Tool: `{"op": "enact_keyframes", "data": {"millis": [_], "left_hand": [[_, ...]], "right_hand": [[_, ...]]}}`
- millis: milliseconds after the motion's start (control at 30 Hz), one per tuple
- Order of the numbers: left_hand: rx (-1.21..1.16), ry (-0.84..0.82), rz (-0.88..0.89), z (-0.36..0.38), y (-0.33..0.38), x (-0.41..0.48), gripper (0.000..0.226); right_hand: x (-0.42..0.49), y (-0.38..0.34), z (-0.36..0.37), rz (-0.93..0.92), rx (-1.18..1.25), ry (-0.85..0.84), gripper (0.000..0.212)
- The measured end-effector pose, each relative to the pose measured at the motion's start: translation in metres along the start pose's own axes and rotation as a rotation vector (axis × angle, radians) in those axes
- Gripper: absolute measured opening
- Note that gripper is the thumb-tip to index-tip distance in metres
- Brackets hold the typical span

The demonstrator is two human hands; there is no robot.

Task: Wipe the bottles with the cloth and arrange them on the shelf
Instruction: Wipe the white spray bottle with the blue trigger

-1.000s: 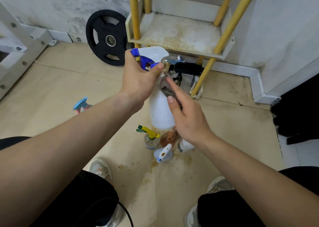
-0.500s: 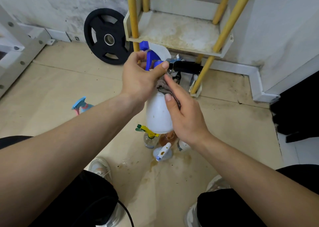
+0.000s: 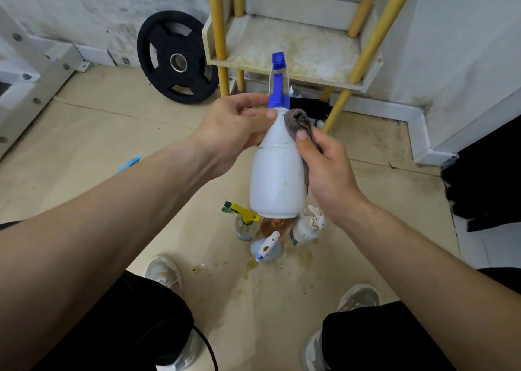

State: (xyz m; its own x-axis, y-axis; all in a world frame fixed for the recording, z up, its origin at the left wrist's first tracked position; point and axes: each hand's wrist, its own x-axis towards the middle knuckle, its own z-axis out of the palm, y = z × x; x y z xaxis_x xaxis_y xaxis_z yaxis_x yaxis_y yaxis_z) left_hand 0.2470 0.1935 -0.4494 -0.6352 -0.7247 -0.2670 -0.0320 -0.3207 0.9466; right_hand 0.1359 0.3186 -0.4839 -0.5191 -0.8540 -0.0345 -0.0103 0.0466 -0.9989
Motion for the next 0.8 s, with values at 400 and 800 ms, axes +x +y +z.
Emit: {"op": "enact_keyframes", "data": {"millis": [400, 800], "left_hand": [[0.095, 0.026, 0.076, -0.001, 0.005, 0.001, 0.046], [0.029, 0.027, 0.090, 0.000, 0.007, 0.004, 0.027]], "right_hand": [[0.003, -0.005, 0.004, 0.133, 0.245, -0.056, 0.026], [-0.002, -0.007, 0.010, 0.021, -0.044, -0.049, 0.032]]}}
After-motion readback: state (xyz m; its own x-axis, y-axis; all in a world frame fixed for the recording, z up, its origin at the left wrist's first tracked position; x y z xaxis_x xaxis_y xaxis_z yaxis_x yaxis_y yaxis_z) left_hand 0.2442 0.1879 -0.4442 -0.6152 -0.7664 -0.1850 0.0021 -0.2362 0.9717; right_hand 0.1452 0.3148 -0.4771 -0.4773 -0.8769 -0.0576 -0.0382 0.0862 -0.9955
